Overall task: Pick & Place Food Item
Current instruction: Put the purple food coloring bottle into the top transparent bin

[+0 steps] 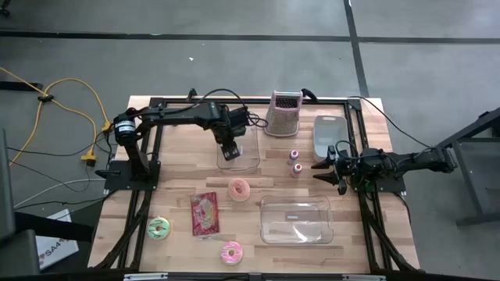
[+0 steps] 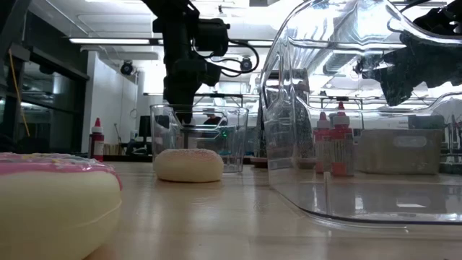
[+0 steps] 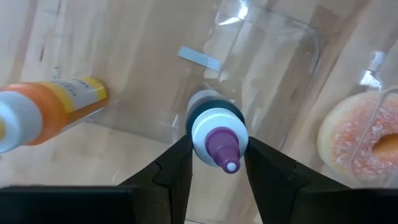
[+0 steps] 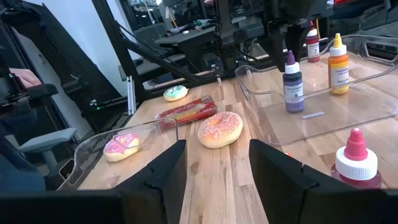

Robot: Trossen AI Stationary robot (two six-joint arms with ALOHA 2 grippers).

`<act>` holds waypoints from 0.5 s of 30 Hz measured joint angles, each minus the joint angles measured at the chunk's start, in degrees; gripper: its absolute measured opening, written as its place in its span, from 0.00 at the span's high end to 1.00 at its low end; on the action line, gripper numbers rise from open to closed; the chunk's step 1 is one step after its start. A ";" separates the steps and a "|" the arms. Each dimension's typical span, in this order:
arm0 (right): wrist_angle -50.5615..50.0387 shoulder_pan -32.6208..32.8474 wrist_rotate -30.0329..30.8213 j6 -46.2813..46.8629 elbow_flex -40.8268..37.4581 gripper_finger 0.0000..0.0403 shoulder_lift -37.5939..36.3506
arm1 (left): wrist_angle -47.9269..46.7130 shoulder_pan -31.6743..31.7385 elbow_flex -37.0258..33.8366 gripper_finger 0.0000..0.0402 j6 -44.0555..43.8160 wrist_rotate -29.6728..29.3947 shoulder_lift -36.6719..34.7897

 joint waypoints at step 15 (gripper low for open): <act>0.00 0.00 0.00 0.00 0.00 0.60 0.00 | 0.00 0.94 0.00 0.53 0.65 0.64 -0.04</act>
